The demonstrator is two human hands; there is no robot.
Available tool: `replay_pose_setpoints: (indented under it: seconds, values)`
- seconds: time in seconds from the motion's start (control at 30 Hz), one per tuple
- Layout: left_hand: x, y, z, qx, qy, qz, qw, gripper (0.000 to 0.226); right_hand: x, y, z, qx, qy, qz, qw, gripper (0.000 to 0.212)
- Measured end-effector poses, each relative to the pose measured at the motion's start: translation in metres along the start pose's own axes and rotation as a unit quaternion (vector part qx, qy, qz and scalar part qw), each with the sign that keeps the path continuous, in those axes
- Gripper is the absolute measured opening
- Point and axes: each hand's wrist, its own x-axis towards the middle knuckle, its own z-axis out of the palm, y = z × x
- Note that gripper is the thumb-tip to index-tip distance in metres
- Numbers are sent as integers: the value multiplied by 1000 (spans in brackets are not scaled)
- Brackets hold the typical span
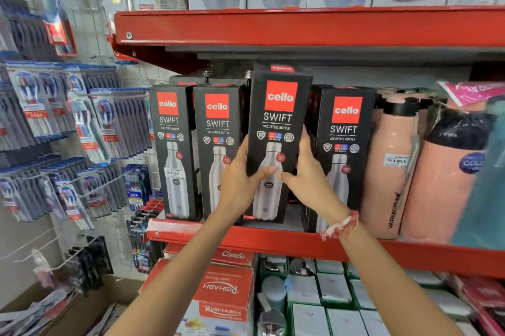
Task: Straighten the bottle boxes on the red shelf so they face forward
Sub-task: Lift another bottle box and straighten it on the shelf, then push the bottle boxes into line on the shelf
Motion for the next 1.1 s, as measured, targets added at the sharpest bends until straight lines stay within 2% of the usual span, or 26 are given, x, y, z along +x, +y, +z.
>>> replay_pose_setpoints:
  seconds: [0.17,0.3,0.4,0.47,0.63,0.77,0.87,0.97,1.03,1.1]
  values:
    - [-5,-16,13,16,-3,-52,999,71,0,15,10,-34,9,34,999,100]
    - [6,-13,13,122,-44,-97,987,78,1,18,15,-57,24,44,997,101]
    - [15,-7,12,153,-84,-151,973,68,0,17,22,-59,46,57,996,102]
    - [15,-6,8,185,-91,-152,967,64,-2,14,27,-57,66,63,994,101]
    - [12,-6,0,268,-25,-100,958,40,-6,5,36,-53,109,50,991,98]
    - [7,-3,-1,275,-15,-52,960,34,-9,-7,42,-67,146,50,986,92]
    - [-1,-6,-19,238,28,11,971,38,-8,-22,53,-127,232,-15,964,86]
    - [-7,-11,-52,173,101,86,976,25,-3,-42,71,-137,279,-106,944,71]
    - [-10,-25,-79,142,165,98,971,18,-1,-54,93,-77,223,-135,962,56]
    - [-12,-46,-102,102,221,72,967,19,-1,-59,123,26,108,-110,988,48]
